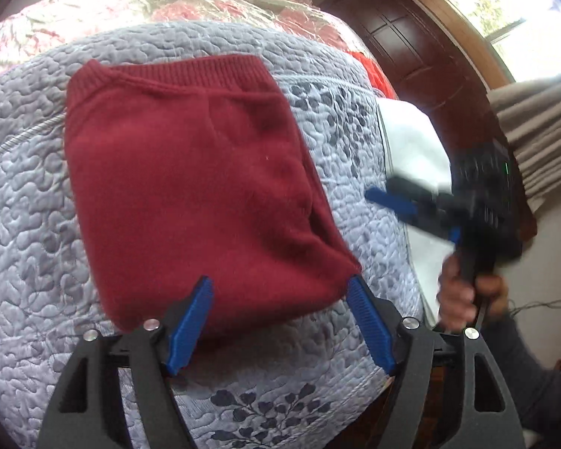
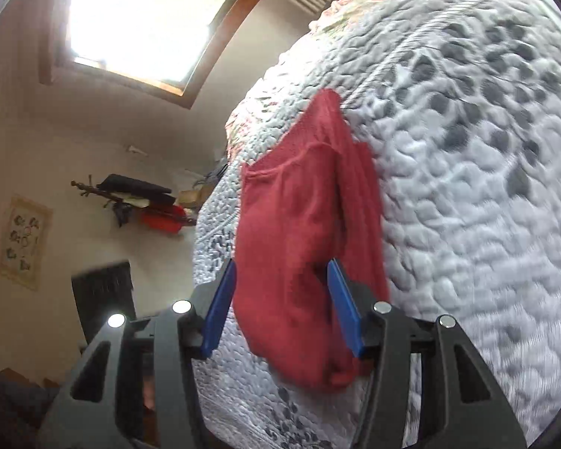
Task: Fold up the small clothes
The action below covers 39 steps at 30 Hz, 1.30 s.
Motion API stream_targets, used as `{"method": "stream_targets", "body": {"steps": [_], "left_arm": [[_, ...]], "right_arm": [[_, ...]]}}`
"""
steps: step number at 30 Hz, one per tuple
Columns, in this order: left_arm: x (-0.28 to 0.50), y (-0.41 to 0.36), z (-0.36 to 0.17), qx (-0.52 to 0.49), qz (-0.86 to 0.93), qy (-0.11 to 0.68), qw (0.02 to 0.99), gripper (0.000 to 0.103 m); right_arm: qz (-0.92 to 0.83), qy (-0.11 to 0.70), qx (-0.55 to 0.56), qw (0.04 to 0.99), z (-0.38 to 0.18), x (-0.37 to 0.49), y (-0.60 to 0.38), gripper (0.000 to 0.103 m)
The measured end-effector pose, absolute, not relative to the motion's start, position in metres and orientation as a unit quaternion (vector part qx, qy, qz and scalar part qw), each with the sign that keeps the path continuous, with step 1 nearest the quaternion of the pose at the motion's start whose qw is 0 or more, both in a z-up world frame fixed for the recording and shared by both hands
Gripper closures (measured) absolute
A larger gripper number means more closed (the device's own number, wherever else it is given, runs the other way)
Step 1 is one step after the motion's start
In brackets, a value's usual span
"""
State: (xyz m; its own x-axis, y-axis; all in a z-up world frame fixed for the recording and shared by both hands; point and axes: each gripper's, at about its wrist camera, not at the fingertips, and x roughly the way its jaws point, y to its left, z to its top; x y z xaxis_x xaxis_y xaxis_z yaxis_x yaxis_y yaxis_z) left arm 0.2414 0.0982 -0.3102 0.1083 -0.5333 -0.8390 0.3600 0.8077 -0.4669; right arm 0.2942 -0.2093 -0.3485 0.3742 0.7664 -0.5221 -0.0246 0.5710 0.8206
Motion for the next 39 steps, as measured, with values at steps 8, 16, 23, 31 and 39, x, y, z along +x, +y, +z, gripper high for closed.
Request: {"method": "stream_targets", "body": {"steps": [8, 16, 23, 31, 39], "left_arm": [[0.217, 0.061, -0.330, -0.013, -0.331, 0.582, 0.742, 0.028], [0.222, 0.057, -0.345, -0.021, -0.353, 0.591, 0.725, 0.027], [0.213, 0.066, -0.346, -0.046, -0.356, 0.605, 0.711, 0.027], [0.212, 0.091, -0.336, -0.085, -0.344, 0.605, 0.713, 0.027], [0.229, 0.105, -0.352, -0.099, -0.316, 0.629, 0.704, 0.025]], "right_arm": [[0.248, 0.573, 0.332, 0.707, -0.390, 0.390, -0.173, 0.069], [0.242, 0.521, 0.291, 0.765, -0.370, 0.390, -0.178, 0.096], [0.216, 0.534, 0.302, 0.759, -0.393, 0.379, -0.188, 0.087], [0.246, 0.560, 0.299, 0.732, -0.356, 0.298, -0.184, 0.061], [0.219, 0.599, 0.299, 0.710, -0.417, 0.268, -0.192, 0.071]]}}
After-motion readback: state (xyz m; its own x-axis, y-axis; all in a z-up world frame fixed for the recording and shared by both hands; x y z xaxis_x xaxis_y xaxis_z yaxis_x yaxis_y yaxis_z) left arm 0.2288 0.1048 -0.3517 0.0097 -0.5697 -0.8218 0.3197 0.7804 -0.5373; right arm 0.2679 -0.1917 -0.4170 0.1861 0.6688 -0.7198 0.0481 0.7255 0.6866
